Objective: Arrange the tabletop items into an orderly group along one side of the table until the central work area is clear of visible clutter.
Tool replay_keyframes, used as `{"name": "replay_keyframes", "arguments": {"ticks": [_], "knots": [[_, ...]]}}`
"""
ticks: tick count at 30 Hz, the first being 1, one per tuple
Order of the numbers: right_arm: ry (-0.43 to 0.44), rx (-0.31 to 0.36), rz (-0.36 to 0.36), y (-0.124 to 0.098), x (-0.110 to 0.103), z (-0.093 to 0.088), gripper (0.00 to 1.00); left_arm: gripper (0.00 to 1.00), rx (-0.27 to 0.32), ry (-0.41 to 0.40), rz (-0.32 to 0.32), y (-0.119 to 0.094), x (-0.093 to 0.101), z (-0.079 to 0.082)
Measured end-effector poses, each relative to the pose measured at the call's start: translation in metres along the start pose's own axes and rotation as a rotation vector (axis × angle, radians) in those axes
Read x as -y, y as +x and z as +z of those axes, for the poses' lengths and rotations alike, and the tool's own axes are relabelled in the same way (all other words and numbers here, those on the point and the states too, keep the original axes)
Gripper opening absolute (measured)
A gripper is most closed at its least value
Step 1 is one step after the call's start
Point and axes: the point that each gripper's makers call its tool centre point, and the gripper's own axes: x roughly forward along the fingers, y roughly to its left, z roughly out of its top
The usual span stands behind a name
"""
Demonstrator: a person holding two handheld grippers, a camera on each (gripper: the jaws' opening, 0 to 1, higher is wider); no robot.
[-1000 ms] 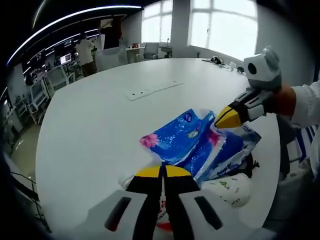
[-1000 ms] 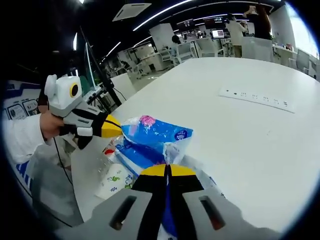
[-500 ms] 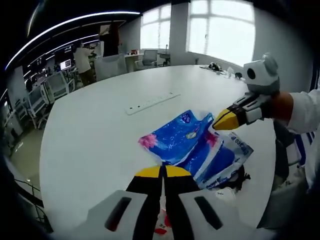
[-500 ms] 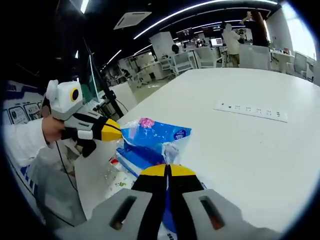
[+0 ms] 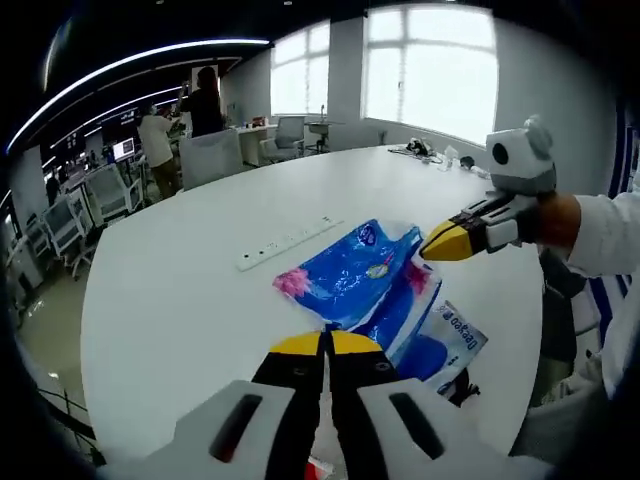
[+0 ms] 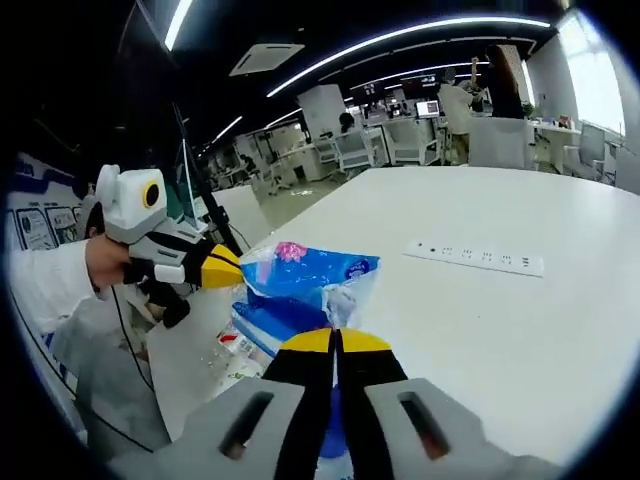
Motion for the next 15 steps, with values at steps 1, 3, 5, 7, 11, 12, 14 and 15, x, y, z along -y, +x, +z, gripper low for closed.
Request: {"name": "replay_keyframes", "arguments": {"ticks": [1,3,5,7,11,12,14,15], "knots": [[-0.002,0.004,-0.004,-0.003,0.002,0.002,0.00,0.00,0.004,0.002,-0.001,0.001,0.002,0.003],[-0.010,0.011,-0.013,-0.009,0.006,0.005,0.00,0.00,0.010,0.003,-0.003,0.005,0.005,0.009],[-0.015,0.020,-0.027,-0.016,0.015,0.008,0.00,0.00,0.021,0.015,-0.016,0.010,0.013,0.018],[-0.013,0.028,-0.037,-0.023,0.021,0.010,0.00,0.00,0.023,0.019,-0.022,0.014,0.018,0.024],[-0.016,0.040,-0.062,-0.036,0.033,0.014,0.00,0.00,0.035,0.026,-0.037,0.023,0.026,0.037],[-0.017,0.043,-0.068,-0.039,0.036,0.015,0.00,0.00,0.038,0.026,-0.042,0.026,0.029,0.039],[-0.016,0.048,-0.083,-0.046,0.045,0.016,0.00,0.00,0.040,0.034,-0.051,0.033,0.035,0.046],[-0.016,0.049,-0.086,-0.047,0.046,0.017,0.00,0.00,0.040,0.035,-0.052,0.034,0.036,0.047]]}}
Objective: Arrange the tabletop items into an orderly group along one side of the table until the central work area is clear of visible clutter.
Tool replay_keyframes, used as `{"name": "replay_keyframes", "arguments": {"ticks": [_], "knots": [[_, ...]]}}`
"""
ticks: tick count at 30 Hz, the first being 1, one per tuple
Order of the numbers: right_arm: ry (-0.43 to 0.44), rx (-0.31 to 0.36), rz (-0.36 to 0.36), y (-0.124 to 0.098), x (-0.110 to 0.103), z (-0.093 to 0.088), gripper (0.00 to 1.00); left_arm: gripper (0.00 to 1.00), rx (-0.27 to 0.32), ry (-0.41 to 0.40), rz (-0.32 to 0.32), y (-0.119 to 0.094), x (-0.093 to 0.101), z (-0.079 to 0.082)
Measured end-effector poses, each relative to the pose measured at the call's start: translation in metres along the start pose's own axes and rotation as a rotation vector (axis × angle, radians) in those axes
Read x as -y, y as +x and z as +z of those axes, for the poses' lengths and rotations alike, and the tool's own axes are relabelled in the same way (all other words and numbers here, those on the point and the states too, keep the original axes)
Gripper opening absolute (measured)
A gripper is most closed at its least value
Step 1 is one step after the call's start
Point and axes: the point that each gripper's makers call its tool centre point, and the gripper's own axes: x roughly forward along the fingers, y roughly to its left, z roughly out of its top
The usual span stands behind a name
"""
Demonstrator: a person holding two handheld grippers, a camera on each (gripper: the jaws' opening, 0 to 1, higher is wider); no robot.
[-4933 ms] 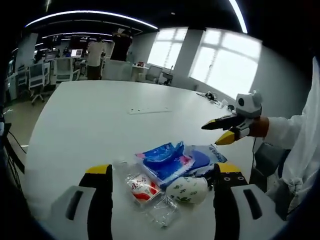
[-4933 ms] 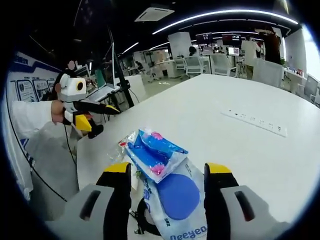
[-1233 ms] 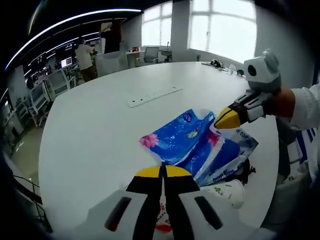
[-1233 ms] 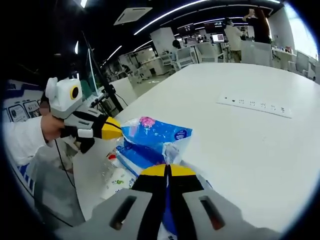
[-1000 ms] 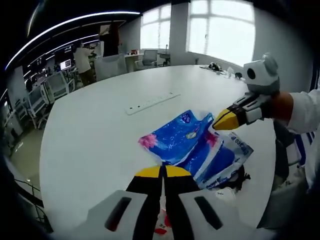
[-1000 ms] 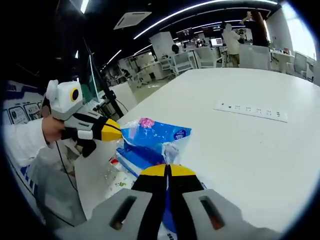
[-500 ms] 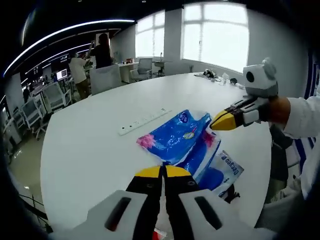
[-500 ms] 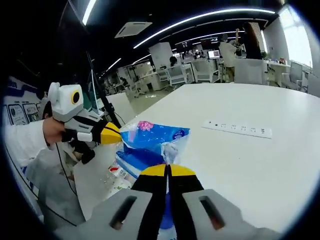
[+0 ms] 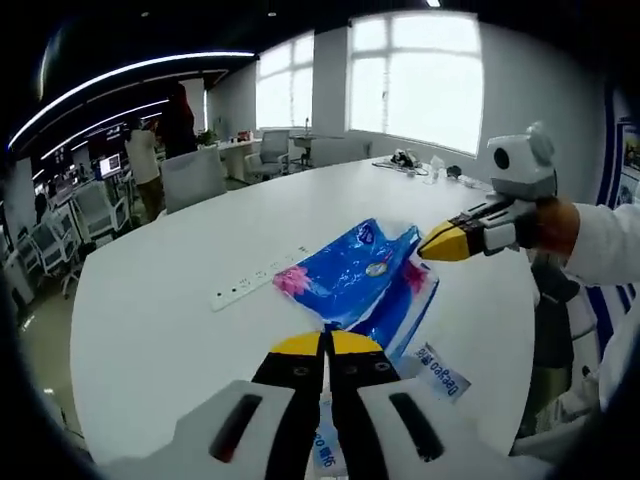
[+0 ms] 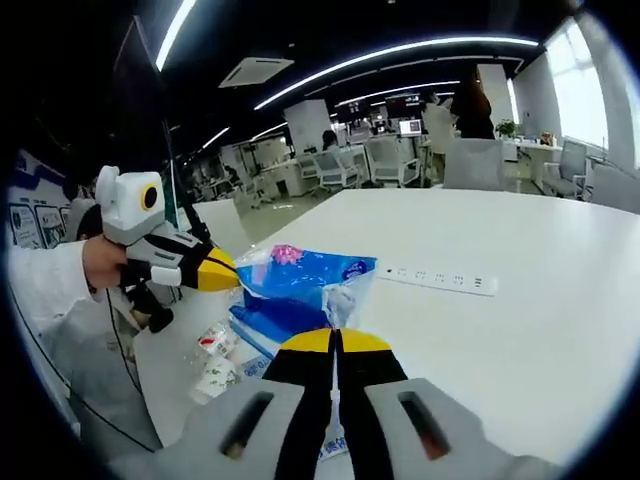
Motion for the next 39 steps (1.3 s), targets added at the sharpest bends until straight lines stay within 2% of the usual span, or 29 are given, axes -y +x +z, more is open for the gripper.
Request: {"name": "replay_keyframes", "arguments": {"ticks": [2,7,19,30,39], "knots": [[-0.001,0.003,-0.019,-0.007,0.011,0.001,0.00,0.00,0.012,-0.001,-0.013,0.012,0.008,0.010],[0.003,0.011,-0.057,-0.023,0.035,0.004,0.00,0.00,0.020,0.003,-0.041,0.031,0.023,0.021],[0.014,0.008,-0.114,-0.043,0.077,-0.001,0.00,0.00,0.018,-0.004,-0.085,0.073,0.047,0.035],[0.046,-0.004,-0.153,-0.052,0.115,-0.014,0.00,0.00,0.012,-0.019,-0.111,0.111,0.061,0.039],[0.069,-0.023,-0.175,-0.048,0.145,-0.030,0.00,0.00,-0.017,-0.029,-0.120,0.142,0.069,0.030]]}}
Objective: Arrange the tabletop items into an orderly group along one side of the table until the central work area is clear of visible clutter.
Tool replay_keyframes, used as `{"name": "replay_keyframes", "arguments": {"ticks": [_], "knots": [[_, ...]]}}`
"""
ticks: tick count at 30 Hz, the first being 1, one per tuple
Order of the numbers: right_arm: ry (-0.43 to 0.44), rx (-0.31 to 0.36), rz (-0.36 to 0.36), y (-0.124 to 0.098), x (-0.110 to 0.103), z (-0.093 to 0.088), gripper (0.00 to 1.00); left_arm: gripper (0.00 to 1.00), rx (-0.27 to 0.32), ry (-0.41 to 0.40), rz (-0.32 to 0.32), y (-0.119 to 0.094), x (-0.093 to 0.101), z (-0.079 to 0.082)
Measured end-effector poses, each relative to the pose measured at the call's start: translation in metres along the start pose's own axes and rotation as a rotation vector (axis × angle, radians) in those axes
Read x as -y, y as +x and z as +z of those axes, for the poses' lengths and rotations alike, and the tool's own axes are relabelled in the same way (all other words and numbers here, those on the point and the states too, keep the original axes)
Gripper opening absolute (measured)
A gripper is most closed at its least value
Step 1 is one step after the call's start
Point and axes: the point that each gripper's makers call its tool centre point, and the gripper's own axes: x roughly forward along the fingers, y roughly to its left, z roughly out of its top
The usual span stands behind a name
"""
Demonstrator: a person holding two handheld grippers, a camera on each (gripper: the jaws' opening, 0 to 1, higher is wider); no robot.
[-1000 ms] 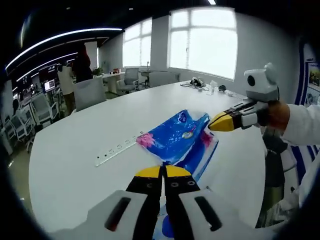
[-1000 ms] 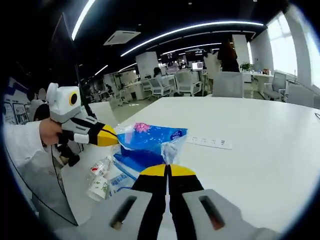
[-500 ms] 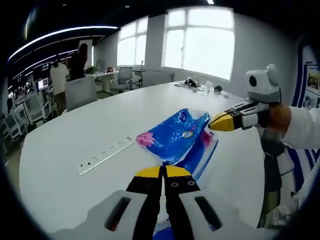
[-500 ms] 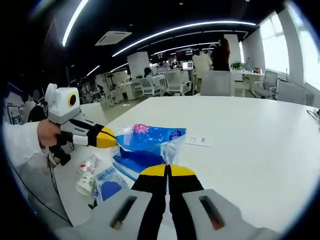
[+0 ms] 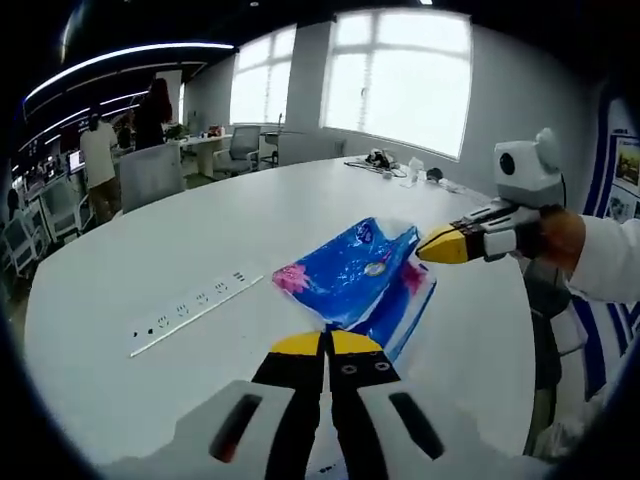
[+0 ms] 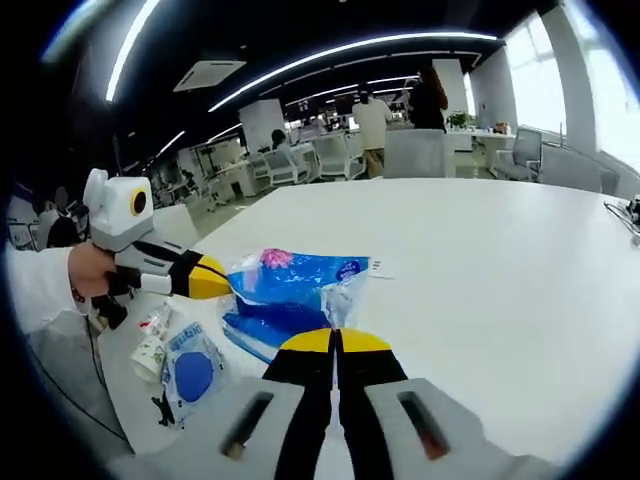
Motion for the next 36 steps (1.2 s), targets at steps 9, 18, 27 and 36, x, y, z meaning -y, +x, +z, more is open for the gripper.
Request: {"name": "replay_keyframes", "arguments": {"ticks": [9,18,27,36], "knots": [[0.038,-0.030,-0.013,0.015,0.026,-0.021,0.00,0.00,-0.039,-0.029,-0.008,0.037,-0.003,-0.015],[0.102,-0.064,-0.032,0.031,0.056,-0.048,0.00,0.00,-0.088,-0.072,-0.020,0.072,-0.006,-0.035],[0.147,-0.092,-0.038,0.048,0.071,-0.068,0.00,0.00,-0.136,-0.094,-0.014,0.096,-0.012,-0.055],[0.164,-0.110,-0.032,0.064,0.079,-0.082,0.00,0.00,-0.178,-0.120,-0.018,0.110,-0.016,-0.074]]}}
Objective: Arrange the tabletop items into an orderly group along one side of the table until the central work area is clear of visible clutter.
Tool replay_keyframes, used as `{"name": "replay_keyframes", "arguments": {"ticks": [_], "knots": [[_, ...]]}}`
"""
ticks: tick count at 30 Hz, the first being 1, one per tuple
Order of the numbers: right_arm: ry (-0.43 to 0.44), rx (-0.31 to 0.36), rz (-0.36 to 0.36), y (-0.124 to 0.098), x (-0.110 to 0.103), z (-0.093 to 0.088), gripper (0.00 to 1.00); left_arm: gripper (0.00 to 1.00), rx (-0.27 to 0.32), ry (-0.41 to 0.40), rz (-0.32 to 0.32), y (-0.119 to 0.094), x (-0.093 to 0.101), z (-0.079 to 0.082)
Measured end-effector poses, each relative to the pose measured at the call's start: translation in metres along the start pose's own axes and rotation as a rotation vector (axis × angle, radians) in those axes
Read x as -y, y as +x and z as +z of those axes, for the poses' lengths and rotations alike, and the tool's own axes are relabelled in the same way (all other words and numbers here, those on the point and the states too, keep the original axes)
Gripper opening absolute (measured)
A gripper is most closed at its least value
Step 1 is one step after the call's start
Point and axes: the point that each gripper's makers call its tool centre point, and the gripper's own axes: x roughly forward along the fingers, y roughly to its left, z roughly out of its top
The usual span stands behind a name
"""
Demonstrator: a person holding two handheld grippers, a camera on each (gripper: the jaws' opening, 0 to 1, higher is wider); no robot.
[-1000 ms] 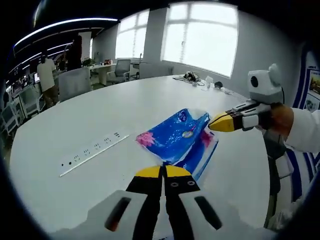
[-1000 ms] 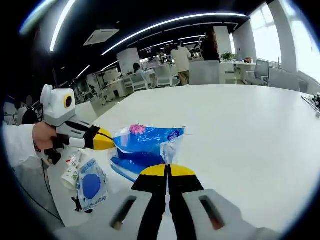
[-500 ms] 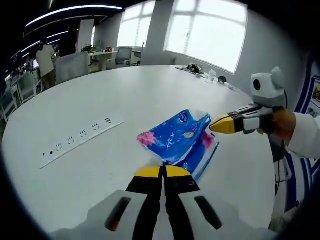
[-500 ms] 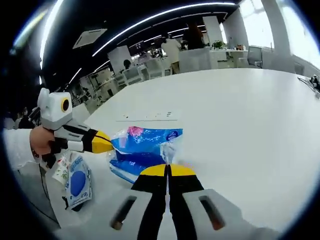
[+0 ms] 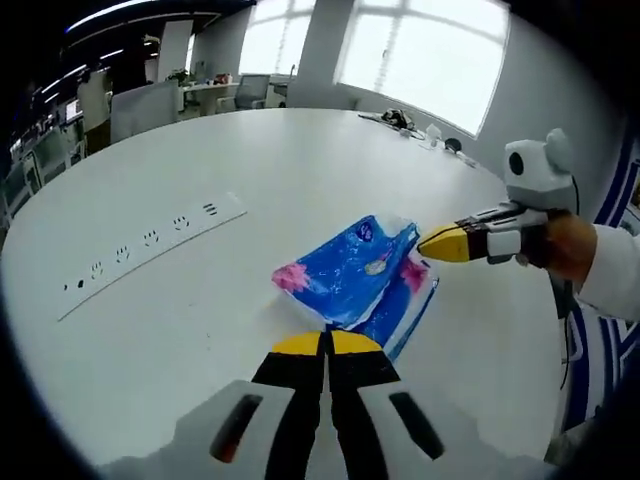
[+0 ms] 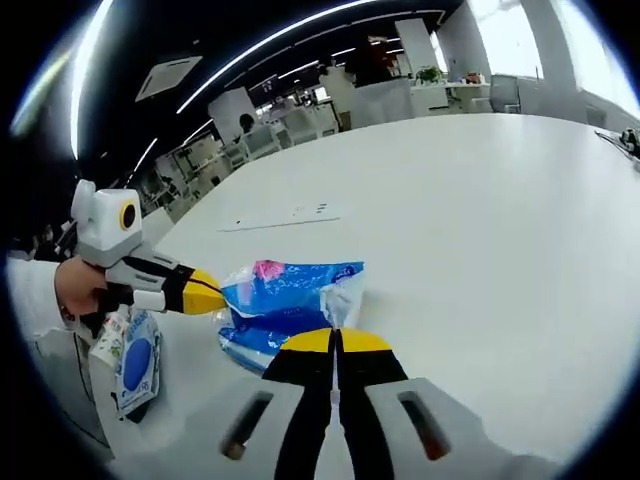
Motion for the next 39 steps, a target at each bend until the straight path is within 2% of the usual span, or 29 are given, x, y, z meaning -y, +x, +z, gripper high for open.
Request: {"name": "replay_keyframes", "arguments": {"ticks": [6,16,19,23,30,39], "knots": [[0.009,-0.011,-0.003,0.006,0.006,-0.007,0.00,0.00,-0.014,-0.011,-0.004,0.006,-0.001,-0.006],[0.020,-0.010,-0.014,0.007,0.012,-0.008,0.00,0.01,-0.013,-0.010,-0.007,0.007,-0.001,-0.009],[0.007,-0.010,-0.022,0.006,0.013,-0.008,0.01,0.08,-0.011,0.003,-0.009,0.007,0.001,-0.008],[0.008,-0.009,-0.031,0.005,0.015,-0.008,0.06,0.16,-0.022,-0.004,-0.009,0.006,0.002,-0.011],[0.027,0.016,-0.050,-0.002,0.019,-0.003,0.15,0.20,-0.021,-0.017,-0.011,0.003,0.002,-0.010],[0.044,0.035,-0.060,-0.008,0.016,0.001,0.23,0.31,-0.006,-0.043,-0.001,-0.005,0.001,-0.004]]}}
